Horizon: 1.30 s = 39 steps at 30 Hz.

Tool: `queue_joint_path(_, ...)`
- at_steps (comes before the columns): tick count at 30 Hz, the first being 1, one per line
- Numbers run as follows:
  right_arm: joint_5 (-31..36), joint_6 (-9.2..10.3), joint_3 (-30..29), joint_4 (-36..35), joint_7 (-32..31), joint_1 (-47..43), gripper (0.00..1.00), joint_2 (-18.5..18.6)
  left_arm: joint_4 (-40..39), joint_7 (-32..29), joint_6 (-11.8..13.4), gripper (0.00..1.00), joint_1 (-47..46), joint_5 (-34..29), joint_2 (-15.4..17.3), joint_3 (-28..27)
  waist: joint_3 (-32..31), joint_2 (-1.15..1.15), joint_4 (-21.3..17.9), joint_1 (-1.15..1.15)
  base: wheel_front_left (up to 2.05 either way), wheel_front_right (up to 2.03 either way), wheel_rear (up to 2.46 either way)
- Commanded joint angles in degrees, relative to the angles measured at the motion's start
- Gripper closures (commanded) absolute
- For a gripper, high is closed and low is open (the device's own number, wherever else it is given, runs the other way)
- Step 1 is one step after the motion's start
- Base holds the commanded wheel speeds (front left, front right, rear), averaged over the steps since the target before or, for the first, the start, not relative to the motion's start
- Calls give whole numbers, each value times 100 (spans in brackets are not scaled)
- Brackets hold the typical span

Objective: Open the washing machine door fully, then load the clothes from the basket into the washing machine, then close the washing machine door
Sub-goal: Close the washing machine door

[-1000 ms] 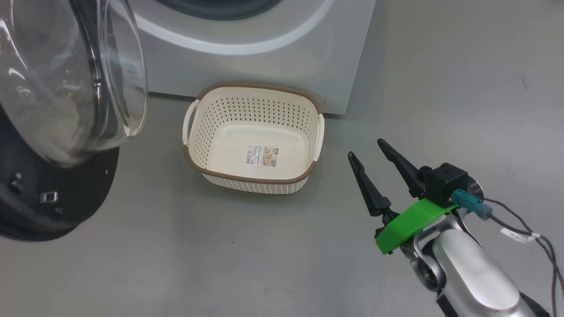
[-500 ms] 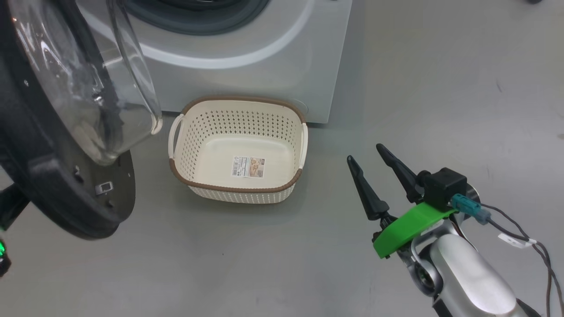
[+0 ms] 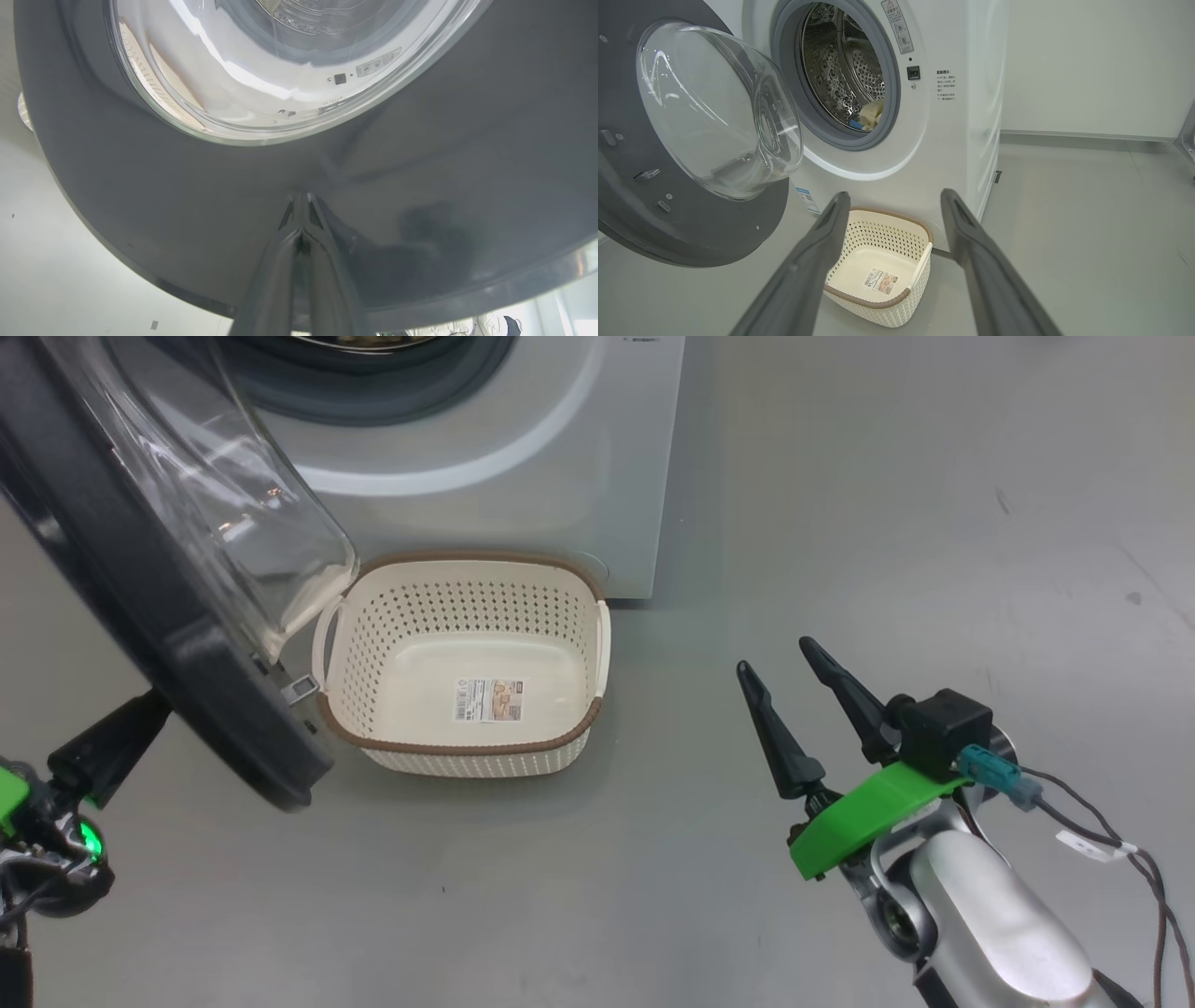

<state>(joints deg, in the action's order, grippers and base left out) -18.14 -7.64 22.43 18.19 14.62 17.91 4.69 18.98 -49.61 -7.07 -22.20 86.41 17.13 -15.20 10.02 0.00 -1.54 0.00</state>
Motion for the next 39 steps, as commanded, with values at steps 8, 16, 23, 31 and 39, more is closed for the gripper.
queue_joint_path(8, -56, 15, 27, -211, 38, 55, 0, -123, -343, 152, -42, 100, -180, 103, -51, -104, 61, 0, -425, 0, 0, 0, 0)
queue_joint_path(16, -65, 15, -46, -270, 38, 64, 0, -158, -388, 329, -42, 100, -229, 43, -232, -11, 158, 0, -850, 0, 0, 0, 0)
queue_joint_path(23, -81, 15, -71, -284, 38, 38, 0, -172, -397, 607, -42, 100, -332, -93, -377, 70, 148, 0, -1153, 0, 0, 0, 0)
queue_joint_path(31, -125, 15, -87, -296, 38, -12, 0, -179, -311, 1096, -42, 100, -514, -188, -574, 116, 85, 0, -1545, 0, 0, 0, 0)
queue_joint_path(39, -195, 15, -99, -306, 38, -90, 0, -180, 146, 1680, -42, 100, -811, -294, -681, 98, 41, 0, -1885, 0, 0, 0, 0)
